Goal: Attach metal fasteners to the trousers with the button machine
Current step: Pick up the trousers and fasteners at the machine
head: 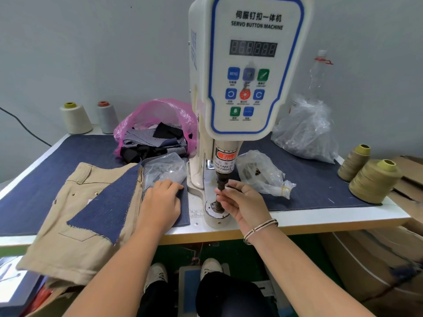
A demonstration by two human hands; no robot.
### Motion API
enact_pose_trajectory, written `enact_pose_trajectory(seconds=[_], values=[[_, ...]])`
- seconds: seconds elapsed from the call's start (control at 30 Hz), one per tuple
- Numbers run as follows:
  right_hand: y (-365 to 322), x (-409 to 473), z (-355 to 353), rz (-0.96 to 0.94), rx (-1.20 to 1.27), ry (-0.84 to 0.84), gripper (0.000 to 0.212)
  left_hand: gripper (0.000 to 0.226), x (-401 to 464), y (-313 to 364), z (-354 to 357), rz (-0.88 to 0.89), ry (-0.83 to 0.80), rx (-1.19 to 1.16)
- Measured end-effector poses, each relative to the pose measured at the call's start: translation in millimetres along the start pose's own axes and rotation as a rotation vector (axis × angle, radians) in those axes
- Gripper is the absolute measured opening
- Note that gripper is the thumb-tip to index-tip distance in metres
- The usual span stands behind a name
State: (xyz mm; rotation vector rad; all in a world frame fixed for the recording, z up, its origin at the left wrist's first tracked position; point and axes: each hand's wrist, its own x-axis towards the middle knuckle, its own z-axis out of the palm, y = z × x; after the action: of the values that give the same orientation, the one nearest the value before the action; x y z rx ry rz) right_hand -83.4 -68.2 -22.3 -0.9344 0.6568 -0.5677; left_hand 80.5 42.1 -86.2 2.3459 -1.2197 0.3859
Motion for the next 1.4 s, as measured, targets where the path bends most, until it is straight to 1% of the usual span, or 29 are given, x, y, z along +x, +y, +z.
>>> enact_pose_trajectory(seconds=[0.2, 0.3, 0.6, 0.83, 1.0, 1.1, 1.17, 1.2, 1.27, 1.3, 1.33, 1.37, 1.4], values=[[0.0, 0.0, -0.9, 0.028, 0.137, -0.041, 0.02, 0.03, 0.0, 0.5, -0.4, -0.007, -0.007, -0.004], [0.5, -0.9, -3.2, 0.027, 0.169, -0.055, 0.024, 0.03, 0.4, 0.8, -0.7, -0.013, -0.01, -0.005], [2.0, -1.5, -1.9, -0.005, 0.16, -0.049, 0.026, 0.031, 0.6, 1.6, -1.7, -0.023, -0.02, 0.002], [-0.4, -3.7, 0.4, 0.011, 0.199, -0.045, 0.027, 0.031, 1.7, -0.3, 0.7, -0.003, -0.002, -0.001], [-10.7, -5.0, 5.3, 0.063, 0.152, -0.024, 0.031, 0.029, 1.0, -1.1, 2.9, 0.018, 0.046, 0.07], [-10.3, -8.1, 6.2, 0.052, 0.097, -0.001, 0.032, 0.028, 1.1, -0.3, 2.3, 0.025, 0.1, 0.128], [-8.0, -12.4, 5.9, 0.041, 0.086, -0.002, 0.032, 0.031, 0.1, 1.8, -0.7, 0.057, 0.13, 0.209], [-6.4, -15.4, 5.4, 0.037, 0.087, -0.007, 0.033, 0.035, 0.2, 4.2, -2.7, 0.104, 0.125, 0.255], [-3.1, -23.2, 3.9, 0.042, 0.09, -0.005, 0.042, 0.043, 2.3, 8.3, -10.6, 0.226, 0.123, 0.296], [-1.2, -26.9, 2.4, 0.05, 0.087, 0.008, 0.047, 0.042, 5.4, 7.3, -18.3, 0.255, 0.14, 0.289], [1.4, -30.2, 1.0, 0.059, 0.074, 0.024, 0.047, 0.04, 9.7, 2.6, -28.4, 0.243, 0.162, 0.267], [4.2, -33.8, 0.3, 0.065, 0.048, 0.035, 0.041, 0.036, 13.2, -5.6, -40.0, 0.191, 0.182, 0.239], [7.1, -37.5, 0.3, 0.071, 0.012, 0.035, 0.033, 0.031, 15.0, -18.1, -52.5, 0.099, 0.191, 0.211]])
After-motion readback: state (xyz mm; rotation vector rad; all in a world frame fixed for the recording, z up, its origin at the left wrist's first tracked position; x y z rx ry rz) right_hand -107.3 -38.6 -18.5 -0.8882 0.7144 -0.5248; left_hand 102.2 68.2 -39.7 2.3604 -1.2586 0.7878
